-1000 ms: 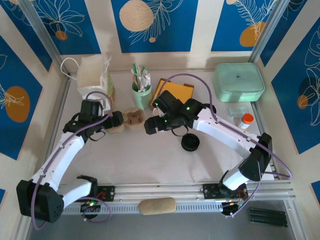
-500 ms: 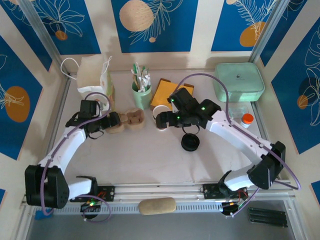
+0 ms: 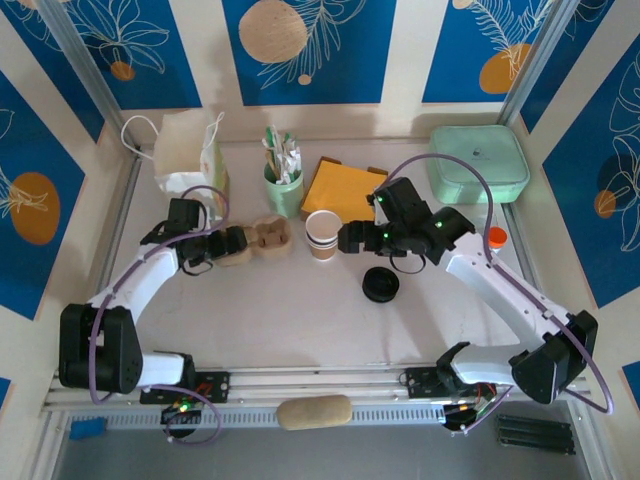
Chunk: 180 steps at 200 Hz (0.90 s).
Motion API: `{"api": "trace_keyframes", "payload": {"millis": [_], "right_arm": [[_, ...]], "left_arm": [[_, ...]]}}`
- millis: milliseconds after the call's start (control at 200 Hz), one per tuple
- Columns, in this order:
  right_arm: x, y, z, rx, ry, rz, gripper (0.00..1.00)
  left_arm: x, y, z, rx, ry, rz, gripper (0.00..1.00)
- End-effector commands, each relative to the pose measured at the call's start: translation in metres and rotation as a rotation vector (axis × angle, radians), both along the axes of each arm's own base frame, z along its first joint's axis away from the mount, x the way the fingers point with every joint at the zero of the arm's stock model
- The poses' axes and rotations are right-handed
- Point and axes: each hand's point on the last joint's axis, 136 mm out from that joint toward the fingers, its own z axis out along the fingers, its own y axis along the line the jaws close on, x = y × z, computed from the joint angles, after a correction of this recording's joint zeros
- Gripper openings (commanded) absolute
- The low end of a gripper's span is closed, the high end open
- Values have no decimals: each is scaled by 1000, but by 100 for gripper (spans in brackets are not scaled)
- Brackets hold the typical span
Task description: Pack the takeout coffee
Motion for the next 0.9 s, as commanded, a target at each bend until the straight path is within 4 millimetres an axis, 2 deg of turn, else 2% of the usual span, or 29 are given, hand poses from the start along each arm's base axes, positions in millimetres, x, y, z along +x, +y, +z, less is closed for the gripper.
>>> {"api": "trace_keyframes", "payload": {"millis": [0, 345, 655, 745, 895], "right_arm": [[-4, 1, 2, 40, 16, 4, 90], [2, 5, -4, 40, 29, 5, 90], [6, 10, -9, 42, 43, 11, 89], [6, 11, -11, 40, 49, 14, 89], [5, 12, -11, 46, 52, 17, 89]], "left_arm": [[-13, -16, 0, -69, 5, -58, 100], [-52, -47, 1, -148, 14, -132, 99], [-66, -83, 16, -171, -17, -211, 100], [-69, -78, 21, -134, -27, -193, 99], [-67, -44, 28, 30, -57, -101, 99]]}}
